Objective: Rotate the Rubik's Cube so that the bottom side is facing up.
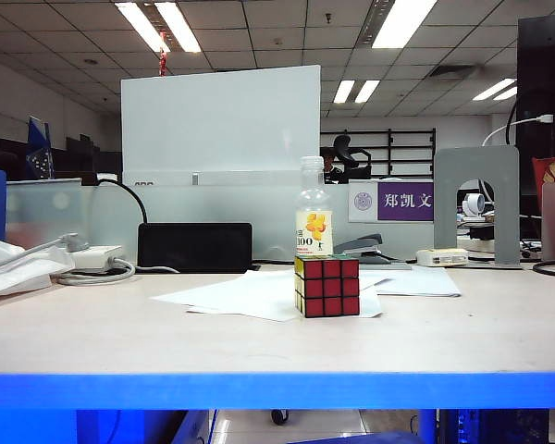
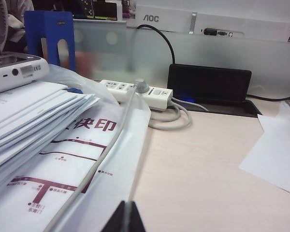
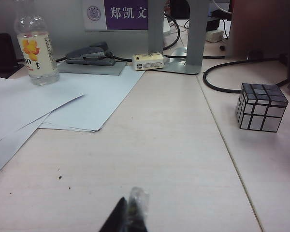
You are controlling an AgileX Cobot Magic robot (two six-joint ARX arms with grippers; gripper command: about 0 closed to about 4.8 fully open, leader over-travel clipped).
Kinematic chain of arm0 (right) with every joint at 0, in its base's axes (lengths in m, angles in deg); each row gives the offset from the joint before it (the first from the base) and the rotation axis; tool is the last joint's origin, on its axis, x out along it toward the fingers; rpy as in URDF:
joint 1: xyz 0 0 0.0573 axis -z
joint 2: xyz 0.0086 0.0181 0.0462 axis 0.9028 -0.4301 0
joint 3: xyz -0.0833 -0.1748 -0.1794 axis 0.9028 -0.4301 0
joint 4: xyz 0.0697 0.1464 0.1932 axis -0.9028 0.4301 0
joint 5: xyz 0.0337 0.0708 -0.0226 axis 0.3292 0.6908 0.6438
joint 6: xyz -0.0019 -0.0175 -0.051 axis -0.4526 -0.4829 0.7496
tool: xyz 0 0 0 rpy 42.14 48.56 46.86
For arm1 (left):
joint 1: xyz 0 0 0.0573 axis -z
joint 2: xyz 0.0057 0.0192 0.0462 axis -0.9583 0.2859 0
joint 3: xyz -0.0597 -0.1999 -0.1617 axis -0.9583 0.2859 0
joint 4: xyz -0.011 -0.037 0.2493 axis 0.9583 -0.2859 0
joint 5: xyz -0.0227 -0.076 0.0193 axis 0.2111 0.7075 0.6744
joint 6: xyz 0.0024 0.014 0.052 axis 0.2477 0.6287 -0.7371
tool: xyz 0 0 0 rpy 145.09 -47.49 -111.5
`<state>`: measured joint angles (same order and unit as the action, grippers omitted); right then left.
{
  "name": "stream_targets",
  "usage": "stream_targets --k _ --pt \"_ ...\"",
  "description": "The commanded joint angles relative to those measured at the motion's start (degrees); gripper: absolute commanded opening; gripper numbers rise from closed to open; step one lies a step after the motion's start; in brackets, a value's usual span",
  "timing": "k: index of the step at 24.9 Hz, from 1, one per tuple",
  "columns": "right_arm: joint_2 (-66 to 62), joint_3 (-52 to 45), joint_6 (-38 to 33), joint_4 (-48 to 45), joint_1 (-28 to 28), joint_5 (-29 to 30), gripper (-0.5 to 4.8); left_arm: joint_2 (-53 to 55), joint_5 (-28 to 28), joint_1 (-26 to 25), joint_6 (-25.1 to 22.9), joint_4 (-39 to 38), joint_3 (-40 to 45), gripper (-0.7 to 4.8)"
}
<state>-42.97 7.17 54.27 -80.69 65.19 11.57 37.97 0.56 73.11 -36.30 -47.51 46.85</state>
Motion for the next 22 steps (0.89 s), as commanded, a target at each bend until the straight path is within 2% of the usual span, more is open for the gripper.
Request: stream_targets --k 1,19,22 --pt "0.09 -0.17 -0.17 -1.01 0.07 -0.07 -0.05 -0.07 0.22 0.07 -0.09 0.63 -0.07 -0.05" --pt "0.09 -0.17 -0.31 -1.25 0.09 -0.46 -0.05 -0.07 0.44 0.07 0.22 0.61 -0.07 -0.05" --pt "0.09 -0.17 -4.07 -1.09 0.09 -0.26 -0.05 -0.07 0.42 0.07 0.61 0.63 -0.07 -0.05"
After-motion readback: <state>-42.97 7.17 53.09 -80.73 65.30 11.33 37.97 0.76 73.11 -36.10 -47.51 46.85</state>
